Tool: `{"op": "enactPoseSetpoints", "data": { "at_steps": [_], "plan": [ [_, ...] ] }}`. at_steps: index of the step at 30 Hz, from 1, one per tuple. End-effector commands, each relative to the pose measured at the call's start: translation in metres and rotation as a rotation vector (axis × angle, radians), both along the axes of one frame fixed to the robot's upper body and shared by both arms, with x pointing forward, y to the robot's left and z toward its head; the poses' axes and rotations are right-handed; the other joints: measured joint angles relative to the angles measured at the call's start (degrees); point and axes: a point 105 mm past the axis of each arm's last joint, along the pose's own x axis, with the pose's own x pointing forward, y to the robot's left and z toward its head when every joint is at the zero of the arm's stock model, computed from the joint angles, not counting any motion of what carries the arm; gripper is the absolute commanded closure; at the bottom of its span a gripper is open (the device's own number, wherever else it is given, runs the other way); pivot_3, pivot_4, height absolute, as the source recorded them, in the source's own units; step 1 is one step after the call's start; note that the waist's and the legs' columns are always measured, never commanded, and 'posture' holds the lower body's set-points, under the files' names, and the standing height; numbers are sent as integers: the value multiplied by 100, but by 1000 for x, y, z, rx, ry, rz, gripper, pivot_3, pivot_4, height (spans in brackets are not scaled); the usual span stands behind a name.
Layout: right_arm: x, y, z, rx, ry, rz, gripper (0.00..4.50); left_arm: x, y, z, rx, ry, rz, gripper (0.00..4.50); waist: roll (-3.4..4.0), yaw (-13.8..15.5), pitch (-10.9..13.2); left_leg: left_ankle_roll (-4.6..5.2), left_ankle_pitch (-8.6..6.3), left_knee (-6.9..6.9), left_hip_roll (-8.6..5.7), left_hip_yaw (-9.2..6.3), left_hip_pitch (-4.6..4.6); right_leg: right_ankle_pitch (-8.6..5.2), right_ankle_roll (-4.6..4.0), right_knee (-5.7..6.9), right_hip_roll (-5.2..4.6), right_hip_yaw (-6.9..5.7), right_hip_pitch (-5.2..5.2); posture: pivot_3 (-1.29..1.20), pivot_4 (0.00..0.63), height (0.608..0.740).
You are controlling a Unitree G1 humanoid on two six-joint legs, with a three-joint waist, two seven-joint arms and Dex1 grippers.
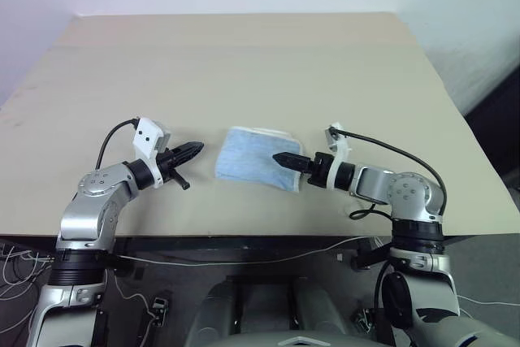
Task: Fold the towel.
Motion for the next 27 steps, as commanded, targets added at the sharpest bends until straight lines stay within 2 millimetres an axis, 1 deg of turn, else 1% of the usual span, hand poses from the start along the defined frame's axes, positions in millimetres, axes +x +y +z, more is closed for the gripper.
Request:
{"op": "enactPoseSetpoints", "data": {
  "at_steps": [1,3,6,8,11,13,17,20,22,25,26,27],
  "plan": [
    [5,12,1,12,5,17,53,-1,-5,9,2,-46,-24,4500,0,-12,0,0,0,-1,0,0,0,0,0,0,0,0,-1,0,150,740],
    [8,13,1,21,14,4,53,-2,-6,9,2,-46,-25,4500,0,-16,0,0,0,-1,1,0,0,0,0,2,1,1,-2,0,150,740],
    [11,11,0,29,22,-12,657,-2,-6,9,4,-47,-25,4500,0,-13,0,0,0,-1,2,0,1,0,0,3,3,1,-2,0,150,740],
    [12,8,0,32,23,-21,1280,-3,-5,8,4,-48,-24,4500,1,-9,0,0,0,-1,1,1,1,0,0,3,1,1,-3,0,150,740],
    [11,5,2,41,22,-27,2438,-3,-6,7,6,-48,-25,4500,1,-3,0,0,0,-1,0,1,0,0,0,3,0,2,-4,0,150,740],
    [10,4,4,51,21,-31,3100,-3,-7,7,6,-48,-26,4500,1,-1,0,0,0,-1,0,1,0,0,0,3,0,2,-3,0,150,740],
    [9,2,11,101,15,-53,4491,-2,-10,6,4,-50,-34,4500,0,1,-1,0,0,0,-1,1,0,0,0,3,-1,1,-1,0,150,740],
    [10,-5,20,161,3,-96,4491,-1,-11,6,5,-50,-37,4500,1,3,0,0,0,-1,-1,1,0,0,0,3,-1,1,-3,0,150,740],
    [13,-17,30,219,-16,-174,4491,-2,-14,6,5,-50,-45,4500,1,7,0,0,0,-1,-1,1,-2,0,0,2,-3,2,-4,0,150,740],
    [20,-52,50,299,-76,-350,4491,-3,-19,6,-4,-48,-63,4500,3,34,1,0,0,-1,-3,1,-3,0,0,2,-5,1,-3,0,150,740],
    [23,-69,55,313,-94,-426,4491,-3,-21,5,-6,-46,-71,4500,3,46,1,0,0,-1,-5,0,-3,0,0,2,-7,1,-3,0,150,740],
    [26,-92,59,319,-108,-524,4491,-3,-24,5,-9,-44,-80,4500,3,67,1,0,0,-1,-6,1,-4,0,0,1,-7,1,-3,0,150,740]
  ]
}}
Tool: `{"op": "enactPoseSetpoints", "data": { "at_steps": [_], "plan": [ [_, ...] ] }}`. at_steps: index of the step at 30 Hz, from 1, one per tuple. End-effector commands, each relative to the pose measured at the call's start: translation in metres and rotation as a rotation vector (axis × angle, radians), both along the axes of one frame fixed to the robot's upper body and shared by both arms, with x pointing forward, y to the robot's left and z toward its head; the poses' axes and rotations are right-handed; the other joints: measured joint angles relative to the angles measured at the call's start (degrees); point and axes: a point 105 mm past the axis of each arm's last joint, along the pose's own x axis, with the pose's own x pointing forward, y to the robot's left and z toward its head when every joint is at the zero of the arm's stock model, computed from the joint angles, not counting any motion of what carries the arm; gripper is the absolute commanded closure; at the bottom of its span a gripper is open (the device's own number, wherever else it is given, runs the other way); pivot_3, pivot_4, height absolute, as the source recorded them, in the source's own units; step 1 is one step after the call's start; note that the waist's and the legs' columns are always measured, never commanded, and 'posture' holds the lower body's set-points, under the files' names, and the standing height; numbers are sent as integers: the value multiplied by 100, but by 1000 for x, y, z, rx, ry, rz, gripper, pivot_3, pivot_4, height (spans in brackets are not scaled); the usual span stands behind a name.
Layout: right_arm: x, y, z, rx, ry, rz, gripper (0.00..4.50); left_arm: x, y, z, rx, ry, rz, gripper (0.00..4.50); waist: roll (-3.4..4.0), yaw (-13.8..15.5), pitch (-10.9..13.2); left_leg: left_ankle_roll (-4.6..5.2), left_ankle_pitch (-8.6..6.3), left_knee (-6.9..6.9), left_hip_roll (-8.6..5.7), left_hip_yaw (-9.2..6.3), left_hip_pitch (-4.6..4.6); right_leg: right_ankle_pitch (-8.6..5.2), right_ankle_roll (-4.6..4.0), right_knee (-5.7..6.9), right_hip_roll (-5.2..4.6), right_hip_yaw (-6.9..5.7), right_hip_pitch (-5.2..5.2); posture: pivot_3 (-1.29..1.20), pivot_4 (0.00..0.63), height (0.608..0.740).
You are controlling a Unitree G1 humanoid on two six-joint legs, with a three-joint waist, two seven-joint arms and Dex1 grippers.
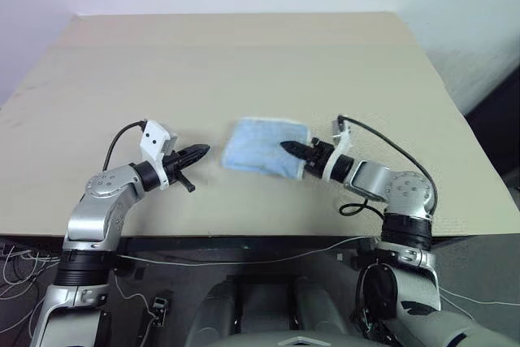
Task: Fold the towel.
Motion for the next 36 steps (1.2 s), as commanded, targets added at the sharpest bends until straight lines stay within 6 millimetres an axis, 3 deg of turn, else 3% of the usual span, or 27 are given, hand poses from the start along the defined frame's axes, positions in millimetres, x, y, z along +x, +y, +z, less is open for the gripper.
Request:
{"op": "enactPoseSetpoints", "data": {
  "at_steps": [1,4,6,12,20,23,29,34,36],
  "plan": [
    [7,-73,32,48,-79,-323,4491,-2,-14,10,-1,-44,-53,4500,0,43,0,0,0,0,-2,0,0,0,0,-1,-2,0,1,0,150,740],
    [0,-133,33,49,-25,-579,4491,0,-23,6,-5,-33,-83,4500,2,112,1,0,0,1,-3,2,0,0,0,-1,-2,0,2,0,150,740],
    [-9,-156,28,61,25,-690,4491,1,-29,5,-9,-28,-103,4500,2,117,1,0,0,1,-3,2,0,0,0,-1,-1,0,3,0,150,740],
    [-38,-172,-10,19,240,-854,4491,4,-51,2,-16,-21,-176,4500,6,64,0,2,1,0,6,9,1,0,0,1,7,7,3,0,150,740],
    [-51,-171,-19,24,306,-903,4491,6,-61,-1,-24,-18,-210,4500,10,88,2,3,1,2,5,13,2,0,1,2,15,8,5,0,150,740],
    [-53,-173,-18,30,303,-907,3707,6,-63,-1,-27,-18,-211,4500,10,95,2,4,1,5,3,13,2,-1,1,1,15,7,7,0,150,740],
    [-57,-179,-15,56,293,-950,1722,2,-65,-1,-35,-20,-220,4500,10,89,2,4,1,5,3,13,2,-1,1,1,16,7,8,0,150,740],
    [-62,-189,-1,65,236,-1020,43,1,-61,-3,-44,-11,-206,4500,10,90,2,4,1,5,4,13,2,-1,1,1,17,7,8,0,150,740],
    [-65,-197,8,9,184,-1058,43,4,-55,-3,-48,-14,-178,4500,14,98,5,4,1,5,4,13,2,-1,1,1,16,7,8,0,150,740]
  ]
}}
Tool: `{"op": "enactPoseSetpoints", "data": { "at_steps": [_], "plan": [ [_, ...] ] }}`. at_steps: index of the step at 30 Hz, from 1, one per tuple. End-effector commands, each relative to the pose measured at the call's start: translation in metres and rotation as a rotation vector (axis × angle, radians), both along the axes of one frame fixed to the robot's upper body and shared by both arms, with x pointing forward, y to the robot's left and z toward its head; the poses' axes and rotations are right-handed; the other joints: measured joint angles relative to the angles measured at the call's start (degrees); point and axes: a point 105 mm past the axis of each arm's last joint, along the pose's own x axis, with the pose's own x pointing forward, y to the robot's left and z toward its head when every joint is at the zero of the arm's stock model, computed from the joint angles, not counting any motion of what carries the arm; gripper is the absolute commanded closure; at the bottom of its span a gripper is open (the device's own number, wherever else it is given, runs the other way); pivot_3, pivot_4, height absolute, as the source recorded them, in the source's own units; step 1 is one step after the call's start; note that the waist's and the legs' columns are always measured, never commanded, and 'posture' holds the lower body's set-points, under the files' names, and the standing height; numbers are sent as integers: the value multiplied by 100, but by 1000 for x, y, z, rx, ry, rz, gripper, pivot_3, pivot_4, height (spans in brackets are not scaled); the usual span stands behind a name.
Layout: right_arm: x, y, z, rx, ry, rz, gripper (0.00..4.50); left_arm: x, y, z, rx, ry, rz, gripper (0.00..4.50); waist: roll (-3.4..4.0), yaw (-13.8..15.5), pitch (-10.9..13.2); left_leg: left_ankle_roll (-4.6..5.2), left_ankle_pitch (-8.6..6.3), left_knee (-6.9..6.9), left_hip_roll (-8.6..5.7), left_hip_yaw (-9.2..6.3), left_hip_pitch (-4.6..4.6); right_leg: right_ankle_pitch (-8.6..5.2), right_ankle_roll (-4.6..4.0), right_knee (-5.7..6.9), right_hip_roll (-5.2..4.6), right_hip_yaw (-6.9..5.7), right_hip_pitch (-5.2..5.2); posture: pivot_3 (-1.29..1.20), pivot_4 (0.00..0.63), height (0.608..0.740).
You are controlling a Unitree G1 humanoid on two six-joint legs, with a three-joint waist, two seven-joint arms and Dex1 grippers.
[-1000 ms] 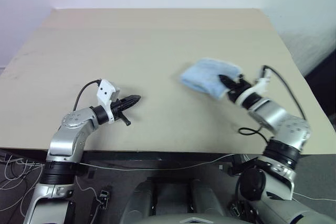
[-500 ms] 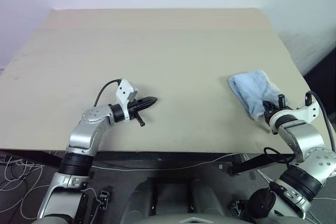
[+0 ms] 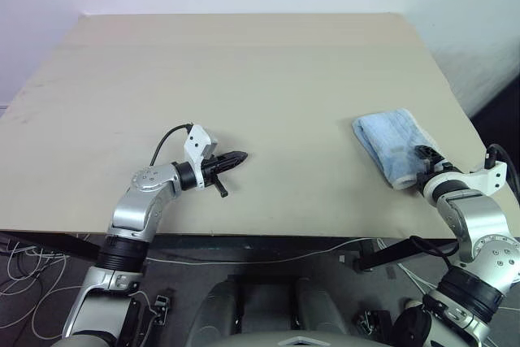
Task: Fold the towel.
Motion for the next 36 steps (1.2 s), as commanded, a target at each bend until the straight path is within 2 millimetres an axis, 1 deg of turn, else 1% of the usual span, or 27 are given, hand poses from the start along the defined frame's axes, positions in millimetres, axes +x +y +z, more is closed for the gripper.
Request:
{"op": "enactPoseSetpoints", "data": {
  "at_steps": [1,2,4,6,7,9,10,12,14,15,16,17,20,22,25,31,36],
  "plan": [
    [-7,-17,36,-166,-92,-61,43,4,10,13,-19,-54,49,4500,2,11,1,0,0,1,-1,0,0,0,0,0,-1,0,0,0,150,740],
    [-8,-20,44,-248,-100,-56,43,8,14,13,-24,-56,82,4500,2,15,1,0,0,2,-1,0,0,0,0,0,0,0,1,0,150,740],
    [-6,-22,61,-484,-99,-29,43,19,28,15,-19,-75,171,4500,3,13,2,1,0,4,-2,1,0,0,1,-1,1,-1,2,0,150,740],
    [0,-16,71,-658,-95,9,43,28,41,16,8,-104,255,4500,3,-4,2,1,0,4,-2,0,1,-1,1,-1,3,-2,2,0,150,740],
    [4,-10,76,-729,-105,36,43,32,46,17,15,-119,285,4500,3,-13,2,1,0,4,0,0,4,-1,1,0,6,-2,3,0,150,740],
    [18,13,86,-864,-159,148,43,36,55,20,29,-151,339,4500,3,-29,2,1,0,4,3,0,5,-1,1,0,8,-1,4,0,150,740],
    [24,29,88,-917,-187,224,43,38,59,21,37,-165,355,4500,3,-36,2,1,0,4,3,2,6,-1,1,0,8,-1,3,0,150,740],
    [32,53,87,-990,-228,337,43,38,65,21,57,-184,369,4500,2,-25,2,1,0,4,4,1,5,-1,1,0,8,0,3,0,150,740],
    [41,99,77,-1122,-313,572,43,35,73,18,108,-206,383,4500,2,-3,3,0,0,4,3,0,4,-1,1,-1,6,-2,3,0,150,740],
    [44,117,71,-1164,-351,662,43,32,77,16,126,-211,391,4500,1,-3,3,1,0,5,2,0,4,-1,1,-2,5,-2,3,0,150,740],
    [47,129,67,-1180,-377,714,43,29,81,16,131,-213,395,4500,1,-8,3,1,0,5,1,0,4,-1,1,-3,4,-2,4,0,150,740],
    [50,136,65,-1184,-395,735,43,28,86,16,128,-213,400,4500,1,-1,3,1,0,5,2,0,4,-1,1,-4,4,-3,4,0,150,740],
    [60,152,57,-1193,-422,777,43,23,97,18,86,-201,424,4500,-5,37,6,0,0,6,0,-6,3,0,1,-4,-1,-8,6,0,150,740],
    [64,161,51,-1201,-445,823,43,17,102,18,65,-193,438,4500,-9,51,7,0,-1,10,-6,-10,-1,0,1,-5,-8,-12,5,0,150,740],
    [67,176,45,-1220,-467,870,43,13,114,19,59,-185,460,4500,-8,38,7,0,-1,9,-6,-11,-2,0,1,-8,-10,-12,5,0,150,740],
    [68,183,29,-1227,-463,911,43,6,114,14,54,-173,493,4500,-8,25,7,-1,-2,6,-4,-12,-1,1,1,-7,-13,-10,1,0,150,740],
    [63,192,28,-1207,-477,927,43,1,111,12,53,-161,495,4500,-8,24,7,-1,-2,5,-3,-12,-1,1,0,-6,-13,-9,0,0,150,740]
  ]
}}
